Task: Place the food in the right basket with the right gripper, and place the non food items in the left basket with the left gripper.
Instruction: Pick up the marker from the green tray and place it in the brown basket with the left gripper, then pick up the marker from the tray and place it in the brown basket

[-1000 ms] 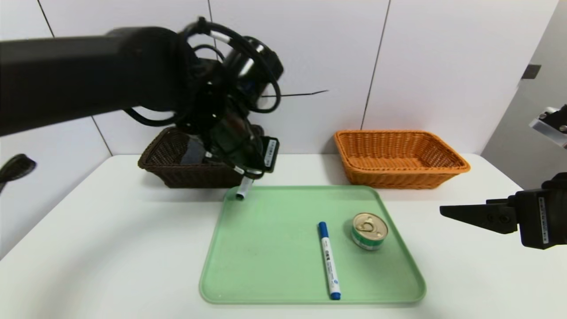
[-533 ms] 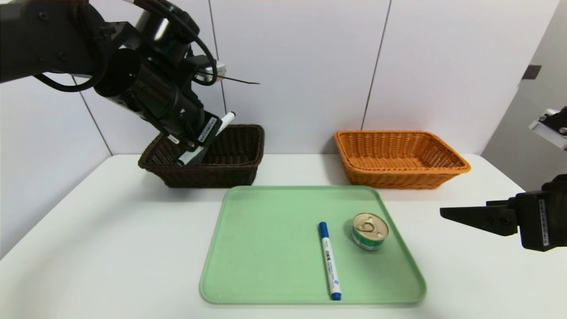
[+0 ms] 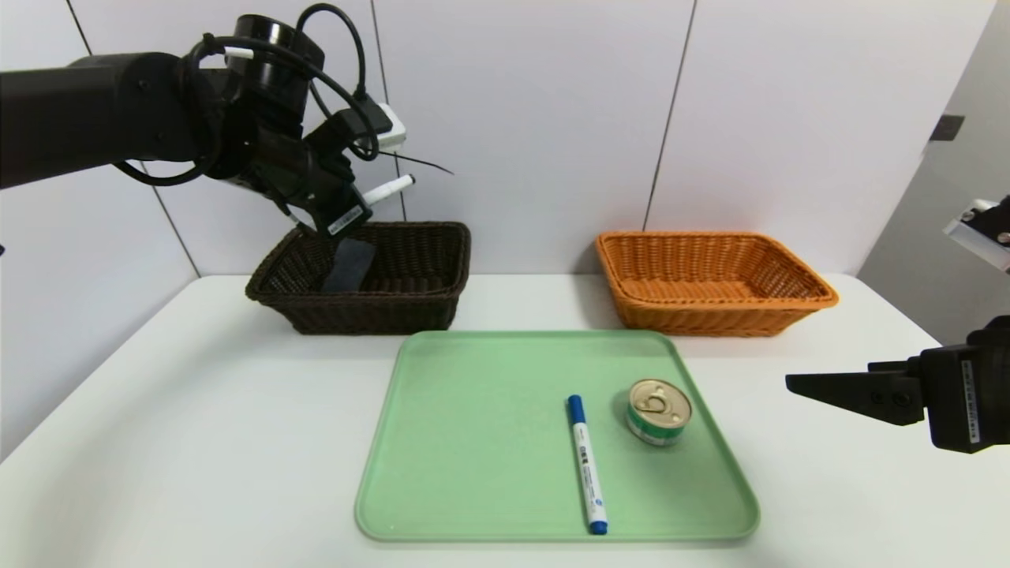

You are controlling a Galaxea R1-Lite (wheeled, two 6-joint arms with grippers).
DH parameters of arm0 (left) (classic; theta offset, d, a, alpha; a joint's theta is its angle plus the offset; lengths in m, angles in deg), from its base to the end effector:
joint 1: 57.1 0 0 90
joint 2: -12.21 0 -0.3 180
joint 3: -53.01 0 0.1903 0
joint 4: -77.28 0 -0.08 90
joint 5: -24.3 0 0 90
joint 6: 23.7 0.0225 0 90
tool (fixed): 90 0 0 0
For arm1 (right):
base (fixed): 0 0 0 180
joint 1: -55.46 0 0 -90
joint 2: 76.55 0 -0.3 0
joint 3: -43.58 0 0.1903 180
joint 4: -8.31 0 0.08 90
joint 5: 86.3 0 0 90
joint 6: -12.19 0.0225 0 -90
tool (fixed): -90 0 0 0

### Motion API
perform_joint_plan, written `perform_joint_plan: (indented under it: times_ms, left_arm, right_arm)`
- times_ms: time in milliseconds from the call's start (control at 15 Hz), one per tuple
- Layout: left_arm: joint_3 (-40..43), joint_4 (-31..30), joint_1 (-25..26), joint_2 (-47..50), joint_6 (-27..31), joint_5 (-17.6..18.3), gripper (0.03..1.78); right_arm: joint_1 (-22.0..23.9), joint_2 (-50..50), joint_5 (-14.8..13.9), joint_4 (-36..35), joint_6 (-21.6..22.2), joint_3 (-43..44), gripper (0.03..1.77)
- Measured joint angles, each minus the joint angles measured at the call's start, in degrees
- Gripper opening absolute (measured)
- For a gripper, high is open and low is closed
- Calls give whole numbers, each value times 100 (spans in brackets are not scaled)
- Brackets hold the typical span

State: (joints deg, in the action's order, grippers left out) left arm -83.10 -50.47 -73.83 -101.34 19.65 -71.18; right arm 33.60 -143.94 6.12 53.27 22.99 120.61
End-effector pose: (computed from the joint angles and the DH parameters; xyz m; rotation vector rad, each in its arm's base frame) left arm 0.3689 -0.1086 0.2973 0.8373 0.4146 -0.3776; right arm 0.1443 0.0589 0.2496 0.0751 0.6478 0.3507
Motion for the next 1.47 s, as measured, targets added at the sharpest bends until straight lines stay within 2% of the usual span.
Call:
perform_joint_plan:
  times_ms: [200, 600, 667, 867, 1000, 1200, 1333, 1467]
  left_arm:
    - [-2, -319, 20, -262, 642, -2, 16]
    - [69, -276, 20, -480, 642, 6, 16]
    - [72, -276, 20, -508, 640, 6, 24]
    - [96, -182, 13, -566, 563, 20, 70]
    - [78, -127, 2, -563, 513, 12, 93]
    - [-2, -199, -24, -511, -123, -7, 118]
    - [-18, -267, -121, -425, -895, -107, 130]
    - [-18, -229, -234, -299, -1819, -453, 139]
  right_arm:
    - [4, 35, -6, 4, 5, -35, 170]
    - [9, 59, -9, 0, 5, -57, 170]
    - [9, 59, -9, 6, 5, -57, 170]
    - [15, 74, -12, 15, 9, -63, 170]
    - [30, 102, -4, 15, 5, -77, 170]
    - [41, 127, -1, 9, 5, -99, 170]
    - [44, 135, -1, -2, 5, -99, 170]
    - [44, 138, 0, -11, 5, -77, 170]
